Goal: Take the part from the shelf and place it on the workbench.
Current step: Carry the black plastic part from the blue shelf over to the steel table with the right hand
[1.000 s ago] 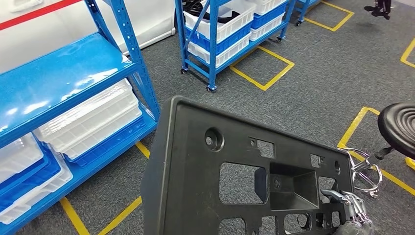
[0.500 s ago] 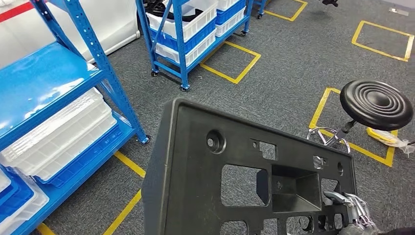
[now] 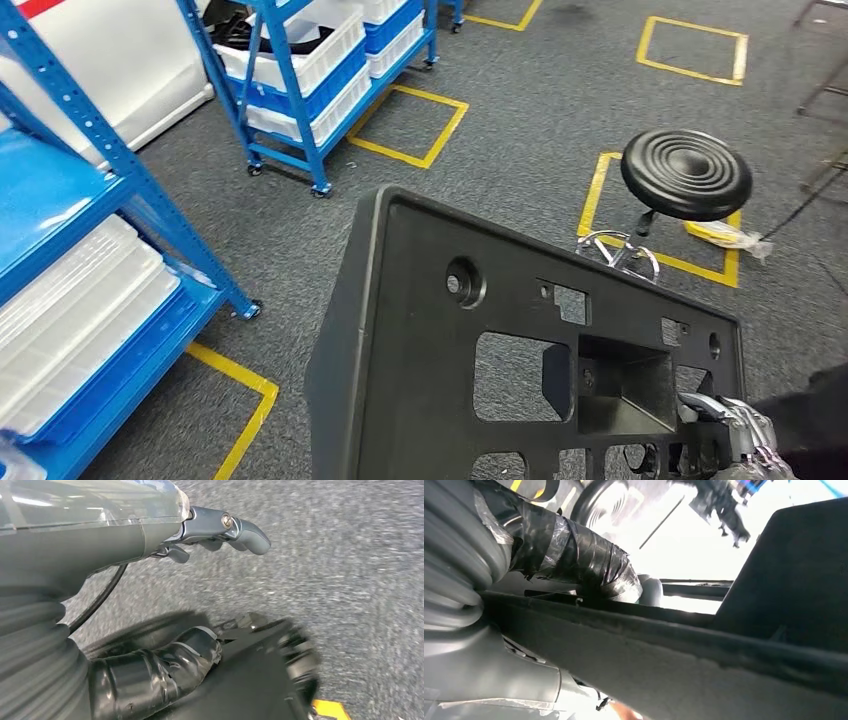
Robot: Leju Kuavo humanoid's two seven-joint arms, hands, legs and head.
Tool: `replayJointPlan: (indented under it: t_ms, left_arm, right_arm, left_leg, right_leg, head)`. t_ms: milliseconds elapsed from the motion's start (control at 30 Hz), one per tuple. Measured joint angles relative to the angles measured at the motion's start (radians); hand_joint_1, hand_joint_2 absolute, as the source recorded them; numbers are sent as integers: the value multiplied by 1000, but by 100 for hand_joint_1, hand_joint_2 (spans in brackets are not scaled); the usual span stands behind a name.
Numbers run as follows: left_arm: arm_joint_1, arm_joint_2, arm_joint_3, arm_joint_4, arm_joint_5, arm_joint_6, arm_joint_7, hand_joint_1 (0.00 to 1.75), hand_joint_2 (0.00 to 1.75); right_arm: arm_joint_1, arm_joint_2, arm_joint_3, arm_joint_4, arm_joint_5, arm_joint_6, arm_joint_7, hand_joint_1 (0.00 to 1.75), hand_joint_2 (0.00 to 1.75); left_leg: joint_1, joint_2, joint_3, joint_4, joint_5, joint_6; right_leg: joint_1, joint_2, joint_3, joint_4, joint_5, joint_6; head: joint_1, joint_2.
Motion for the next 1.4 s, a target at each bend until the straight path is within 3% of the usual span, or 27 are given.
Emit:
replayJointPlan:
  t_ms: [67, 133, 200, 267, 300, 333, 367, 400, 433, 500, 567, 633, 667, 700, 733, 800, 867, 900, 933, 1000, 1067, 1100, 1167, 1233, 1300, 1367, 1400]
  left_arm:
    - [-1, 0, 4, 0, 0, 0, 0, 0, 175]
    - [-3, 0, 8, 0, 0, 0, 0, 0, 175]
    - [-3, -1, 9, 0, -1, 0, 0, 0, 175]
    - [-2, -1, 10, 0, -3, 0, -1, 0, 175]
    - [0, -1, 10, 0, -3, -1, -1, 0, 175]
    - [1, -1, 11, 0, -3, -1, -1, 0, 175]
    - [1, -1, 11, 0, -3, -1, -1, 0, 175]
    - [1, -1, 11, 0, -3, 0, 0, 0, 175]
    - [0, -1, 12, 0, -3, 0, 0, 0, 175]
    - [-1, -1, 12, 0, -4, -1, 0, 0, 175]
    - [-2, -1, 13, 0, -5, 0, 0, 0, 175]
    - [-4, -1, 14, 0, -8, 0, -1, 0, 175]
    - [-6, -1, 14, 0, -8, 0, -1, 0, 175]
    - [-7, -1, 15, 0, -9, 0, -1, 0, 175]
    - [-6, -1, 15, 0, -9, 0, -1, 0, 175]
    - [-4, -1, 17, 0, -9, 0, -2, 0, 175]
    - [0, -1, 18, 0, -9, 0, -2, 0, 175]
    - [1, -1, 19, 0, -9, 0, -2, 0, 175]
    - [2, -1, 19, 0, -9, 0, -2, 0, 175]
    - [2, -1, 22, 0, -9, 0, -2, 0, 175]
    - [0, -1, 24, 0, -9, -1, -2, 0, 175]
    - [0, -1, 24, 0, -9, -1, -2, 0, 175]
    - [-2, -1, 25, 0, -9, -1, -2, 0, 175]
    - [-2, -2, 25, 0, -9, -1, -2, 0, 175]
    - [0, -2, 26, 0, -10, -2, -2, 0, 175]
    - [2, -2, 27, 0, -10, -1, -2, 0, 175]
    - [3, -2, 28, 0, -10, -1, -2, 0, 175]
  right_arm:
    - [2, 0, -4, -8, -3, 0, 0, 175, 175]
    - [7, 1, -8, -16, -5, 0, 0, 175, 175]
    - [12, 1, -13, -23, -7, 0, 0, 175, 175]
    - [14, 2, -16, -27, -10, -1, 0, 175, 175]
    - [14, 2, -17, -28, -12, -1, 0, 175, 175]
    - [15, 2, -18, -29, -14, -1, 0, 175, 175]
    - [16, 2, -19, -29, -16, -1, 0, 175, 175]
    - [17, 2, -20, -29, -18, -1, 0, 175, 175]
    - [18, 2, -21, -29, -19, -1, 0, 175, 175]
    - [18, 2, -21, -30, -22, -1, 0, 175, 175]
    - [18, 2, -23, -33, -26, -1, 0, 175, 175]
    - [20, 3, -27, -36, -30, -1, 0, 175, 175]
    - [21, 3, -30, -37, -30, -1, 0, 175, 175]
    - [21, 4, -32, -40, -31, -2, 0, 175, 175]
    - [21, 5, -33, -42, -31, -2, 0, 175, 175]
    - [20, 6, -33, -44, -32, -3, 0, 175, 175]
    - [21, 6, -34, -45, -33, -3, 0, 175, 175]
    - [21, 6, -34, -45, -34, -3, 0, 175, 175]
    - [21, 6, -34, -45, -34, -3, 0, 175, 175]
    - [21, 6, -34, -45, -34, -3, 0, 175, 175]
    - [22, 6, -35, -46, -35, -3, 0, 175, 175]
    - [22, 6, -35, -47, -35, -3, 0, 175, 175]
    - [25, 6, -36, -48, -35, -3, 0, 175, 175]
    - [27, 6, -38, -49, -35, -3, -1, 175, 175]
    - [27, 6, -40, -51, -37, -3, -1, 175, 175]
    - [27, 6, -43, -51, -41, -3, -1, 175, 175]
    - [28, 6, -46, -51, -44, -3, -1, 175, 175]
  left_leg:
    - [-1, -31, 19, -53, 8, 4]
    - [-2, -14, 21, -61, 12, 12]
    - [0, 14, 25, -74, 21, 26]
    - [-2, 42, 25, -80, 25, 35]
    - [-4, 57, 25, -79, 25, 37]
    - [-6, 71, 24, -79, 23, 38]
    - [-8, 86, 25, -78, 22, 38]
    - [-8, 99, 26, -78, 20, 37]
    - [-8, 111, 29, -77, 18, 36]
    - [-11, 130, 36, -76, 11, 30]
    - [-15, 146, 41, -74, 6, 21]
    - [-17, 162, 45, -76, 3, 12]
    - [-16, 158, 47, -73, -3, 7]
    - [-14, 139, 42, -54, -19, 3]
    - [-12, 113, 27, -16, -45, -1]
    - [-8, 64, -33, 112, -111, -5]
    - [-7, 56, -82, 205, -134, -7]
    - [-7, 55, -84, 202, -115, -7]
    - [-5, 52, -69, 162, -82, -6]
    - [0, 11, -17, 32, -13, -3]
    - [2, -30, 11, -44, 9, 1]
    - [1, -34, 13, -51, 6, 5]
    - [-1, -10, 16, -58, 13, 20]
    - [0, 16, 19, -70, 22, 34]
    - [-3, 43, 19, -73, 24, 41]
    - [-5, 74, 18, -73, 21, 42]
    - [-6, 88, 18, -72, 20, 42]
  right_leg:
    - [-2, 21, -10, 4, 3, 14]
    - [-6, 41, -19, 3, 10, 28]
    - [-3, 11, -35, 29, -9, 37]
    - [0, -52, -81, 126, -68, 44]
    - [-1, -70, -110, 189, -98, 47]
    - [-3, -79, -132, 239, -115, 50]
    - [-4, -83, -140, 260, -116, 52]
    - [-5, -87, -129, 243, -98, 52]
    - [-5, -95, -99, 192, -67, 51]
    - [1, -135, -26, 57, -17, 42]
    - [12, -160, 6, -7, -7, 30]
    - [14, -142, 5, -12, -6, 18]
    - [12, -133, 7, -16, -4, 13]
    - [8, -122, 9, -21, 0, 6]
    - [4, -112, 12, -25, 3, 0]
    - [3, -90, 10, -26, 5, -7]
    - [4, -63, 8, -22, 6, -7]
    - [3, -49, 7, -20, 5, -7]
    - [3, -35, 7, -17, 4, -6]
    - [3, -10, 4, -8, 2, 0]
    - [3, 12, -5, -1, 2, 12]
    - [2, 22, -10, -1, 5, 19]
    - [-2, 33, -17, 0, 8, 32]
    - [-1, -10, -37, 42, -22, 42]
    - [0, -67, -90, 156, -87, 49]
    - [-3, -82, -138, 261, -126, 54]
    - [-4, -85, -139, 268, -119, 55]
  head:
    - [0, 0]
    - [0, 0]
    - [1, 0]
    - [4, 0]
    - [6, 0]
    - [6, 0]
    - [6, 0]
    - [6, 0]
    - [6, 0]
    - [6, 0]
    - [5, 0]
    - [5, 0]
    - [5, 0]
    - [5, 0]
    - [4, 0]
    - [4, 0]
    - [4, 0]
    - [4, 0]
    - [4, 0]
    - [4, 0]
    - [4, 0]
    - [4, 0]
    - [4, 0]
    - [6, 0]
    - [7, 0]
    - [7, 0]
    - [7, 0]
